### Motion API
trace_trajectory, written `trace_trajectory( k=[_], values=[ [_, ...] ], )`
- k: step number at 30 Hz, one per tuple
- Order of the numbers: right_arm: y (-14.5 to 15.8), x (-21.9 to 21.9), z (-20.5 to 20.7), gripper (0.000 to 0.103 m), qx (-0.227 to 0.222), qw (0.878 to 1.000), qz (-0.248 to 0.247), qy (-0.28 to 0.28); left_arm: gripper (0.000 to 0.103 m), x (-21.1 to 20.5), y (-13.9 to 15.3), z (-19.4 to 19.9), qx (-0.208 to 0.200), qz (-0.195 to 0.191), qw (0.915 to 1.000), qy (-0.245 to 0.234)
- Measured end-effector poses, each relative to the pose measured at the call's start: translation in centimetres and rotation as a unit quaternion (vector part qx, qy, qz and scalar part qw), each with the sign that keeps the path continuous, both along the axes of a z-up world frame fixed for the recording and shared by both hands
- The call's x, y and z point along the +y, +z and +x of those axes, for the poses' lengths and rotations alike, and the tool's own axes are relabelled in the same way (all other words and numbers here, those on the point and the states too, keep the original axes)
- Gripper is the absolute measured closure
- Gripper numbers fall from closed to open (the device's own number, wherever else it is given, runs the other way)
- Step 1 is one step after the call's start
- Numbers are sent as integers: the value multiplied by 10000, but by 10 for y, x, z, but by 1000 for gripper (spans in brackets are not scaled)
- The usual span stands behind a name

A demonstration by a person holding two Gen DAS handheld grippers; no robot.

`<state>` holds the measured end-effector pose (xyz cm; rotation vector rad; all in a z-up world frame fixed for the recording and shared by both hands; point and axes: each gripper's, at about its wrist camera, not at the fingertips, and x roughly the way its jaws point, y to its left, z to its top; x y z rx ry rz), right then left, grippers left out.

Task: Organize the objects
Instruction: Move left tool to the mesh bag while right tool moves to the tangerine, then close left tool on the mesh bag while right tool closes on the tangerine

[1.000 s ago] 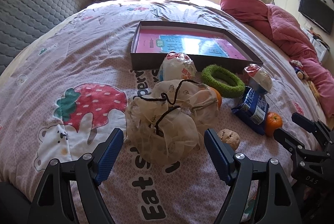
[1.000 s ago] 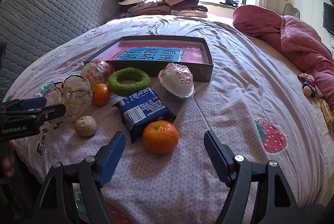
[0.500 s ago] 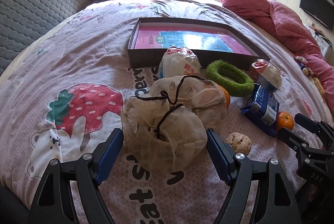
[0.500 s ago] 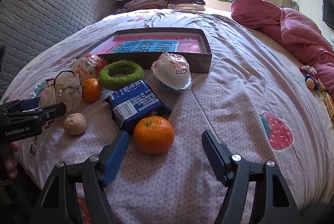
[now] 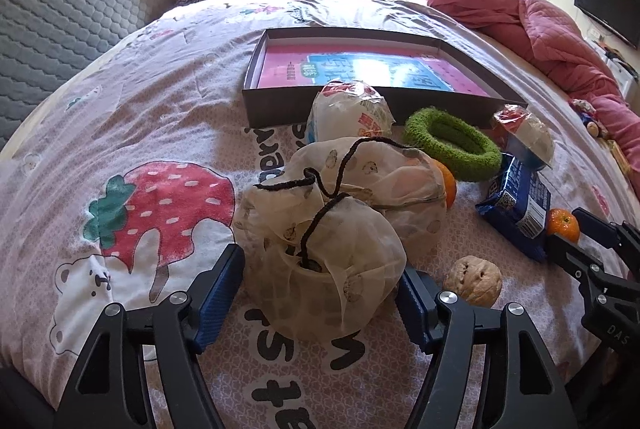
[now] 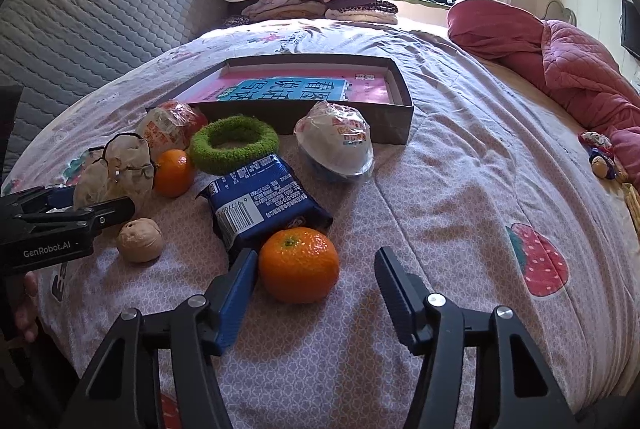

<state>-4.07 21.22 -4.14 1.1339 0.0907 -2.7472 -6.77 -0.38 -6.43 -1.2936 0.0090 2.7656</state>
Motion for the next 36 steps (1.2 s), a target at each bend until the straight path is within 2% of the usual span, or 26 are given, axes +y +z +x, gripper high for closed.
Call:
trace_trajectory(
  k=[4, 6, 8, 12, 18, 26, 36],
  values=[
    [-1, -3, 0, 50, 15, 10000, 42, 69, 45, -1, 1, 0, -16, 67, 10000, -38],
    [-1, -4, 1, 54, 41, 9999, 45, 104, 58, -1, 2, 1, 6, 85, 9999, -88],
    [0, -5, 1, 59, 56, 9998, 25, 163, 65, -1, 3, 2, 26, 177, 9997, -155],
    [0, -5, 3, 61, 63, 9998, 22, 195, 74, 0, 5, 6, 82, 208, 9995, -239],
    [1, -3, 8, 62, 60, 9997, -46, 214, 79, 0, 10, 15, 148, 292, 9990, -290],
    [5, -2, 14, 62, 114, 9997, 0, 226, 79, 2, 11, 28, 185, 304, 9986, -380],
    [14, 2, 19, 62, 310, 9993, -36, 182, 79, 4, 23, 42, 473, 253, 9978, -378]
  ],
)
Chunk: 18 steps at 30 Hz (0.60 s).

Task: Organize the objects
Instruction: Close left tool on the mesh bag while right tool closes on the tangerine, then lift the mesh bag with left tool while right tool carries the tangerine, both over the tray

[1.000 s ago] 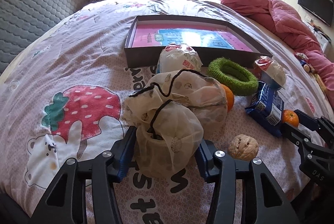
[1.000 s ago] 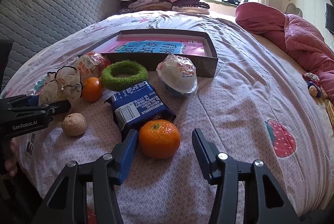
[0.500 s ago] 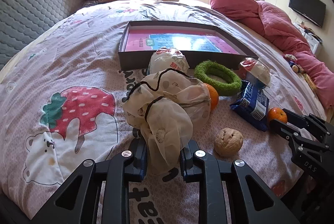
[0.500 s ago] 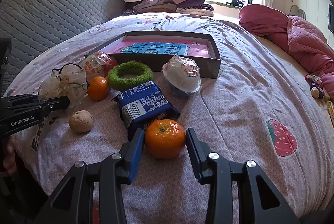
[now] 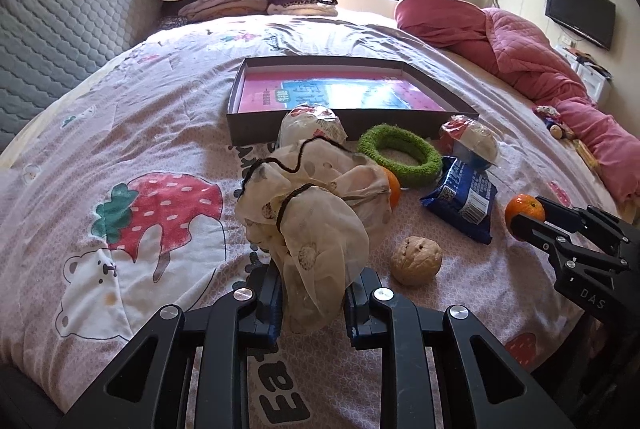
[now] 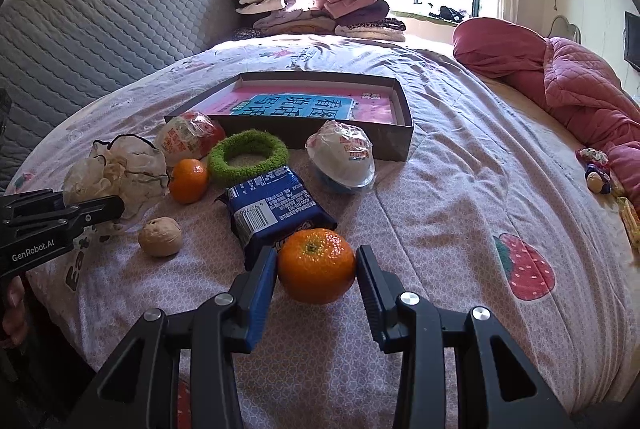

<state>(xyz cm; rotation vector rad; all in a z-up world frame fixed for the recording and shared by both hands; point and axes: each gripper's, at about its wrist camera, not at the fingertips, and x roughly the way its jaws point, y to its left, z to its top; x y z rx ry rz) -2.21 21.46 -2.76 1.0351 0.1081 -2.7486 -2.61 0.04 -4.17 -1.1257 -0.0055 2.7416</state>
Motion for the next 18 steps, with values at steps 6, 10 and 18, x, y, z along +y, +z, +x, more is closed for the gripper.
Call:
trace_trajectory(
  k=[6, 10, 18],
  values=[
    [6, 0, 2, 62, 152, 9999, -56, 37, 79, -3, 7, 2, 178, 35, 9998, 44],
    [10, -2, 2, 62, 201, 9997, -107, 79, 79, -2, 11, 1, 182, 88, 9998, 28],
    [20, -5, -5, 62, 373, 9990, -208, 163, 79, 2, 20, -4, 246, 174, 9995, 12]
  ],
)
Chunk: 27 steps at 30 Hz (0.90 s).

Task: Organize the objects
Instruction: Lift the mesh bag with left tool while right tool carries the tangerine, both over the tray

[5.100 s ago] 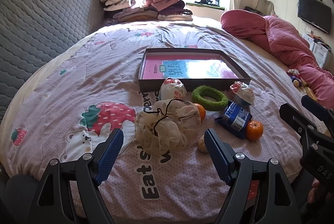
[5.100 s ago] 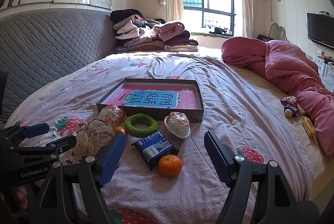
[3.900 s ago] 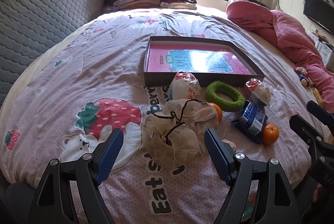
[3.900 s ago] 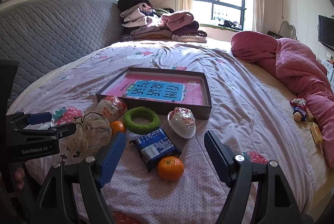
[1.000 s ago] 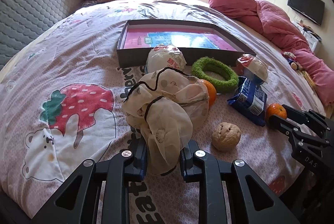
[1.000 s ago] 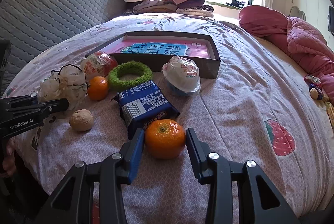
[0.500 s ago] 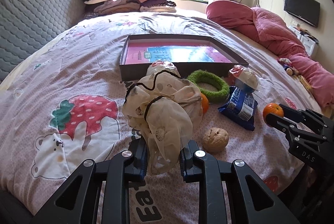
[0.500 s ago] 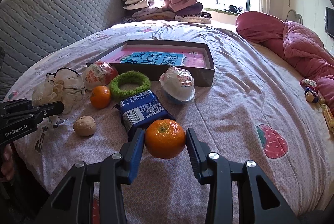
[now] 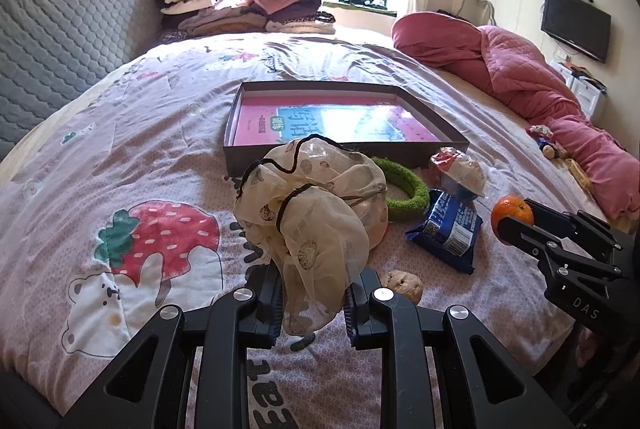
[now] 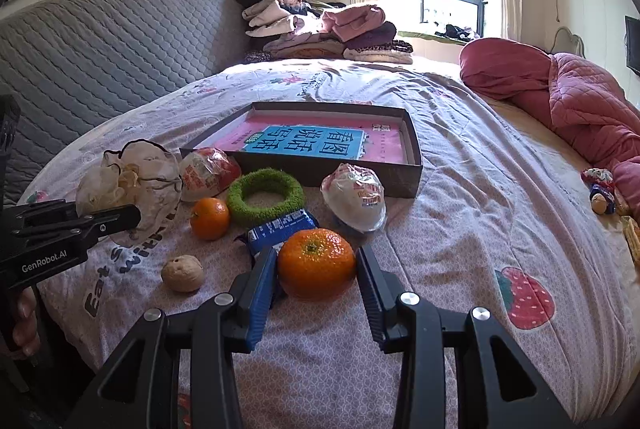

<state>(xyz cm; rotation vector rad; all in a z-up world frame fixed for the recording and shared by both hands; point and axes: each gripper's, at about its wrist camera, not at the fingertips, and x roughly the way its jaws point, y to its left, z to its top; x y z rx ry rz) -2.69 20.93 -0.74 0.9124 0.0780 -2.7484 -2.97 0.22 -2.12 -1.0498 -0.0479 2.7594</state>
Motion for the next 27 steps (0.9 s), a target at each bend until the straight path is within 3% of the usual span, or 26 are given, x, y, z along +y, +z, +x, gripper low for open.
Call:
trace_trajectory(
  k=[27],
  values=[
    [35, 12, -53, 62, 483, 9988, -8, -54, 79, 12, 39, -77, 120, -18, 9999, -69]
  ],
)
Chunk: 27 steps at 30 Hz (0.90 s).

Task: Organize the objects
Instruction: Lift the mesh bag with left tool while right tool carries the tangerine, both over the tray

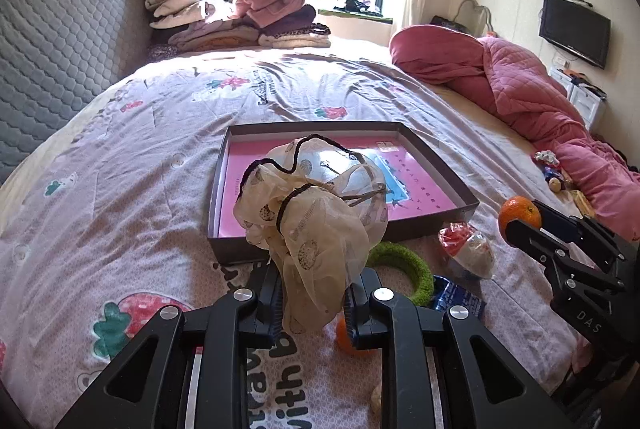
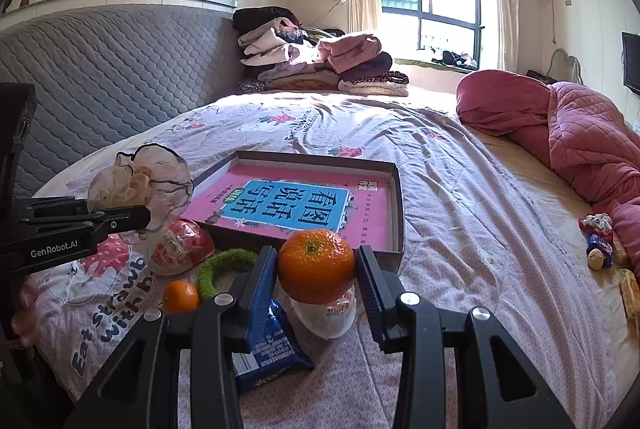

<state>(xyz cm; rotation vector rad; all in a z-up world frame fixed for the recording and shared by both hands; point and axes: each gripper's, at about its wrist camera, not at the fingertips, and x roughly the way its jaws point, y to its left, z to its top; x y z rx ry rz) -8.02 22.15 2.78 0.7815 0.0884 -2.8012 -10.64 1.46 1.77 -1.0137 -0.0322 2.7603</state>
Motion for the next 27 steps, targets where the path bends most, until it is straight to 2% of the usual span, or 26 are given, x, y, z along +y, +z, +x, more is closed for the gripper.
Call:
trace_trajectory(
  k=[10, 27],
  values=[
    [4, 0, -41, 62, 107, 9997, 211, -44, 79, -5, -7, -37, -158, -28, 9999, 20],
    [-15, 5, -104, 62, -369, 9989, 304, -16, 79, -17, -15, -98, -459, 186, 9987, 82]
  ],
)
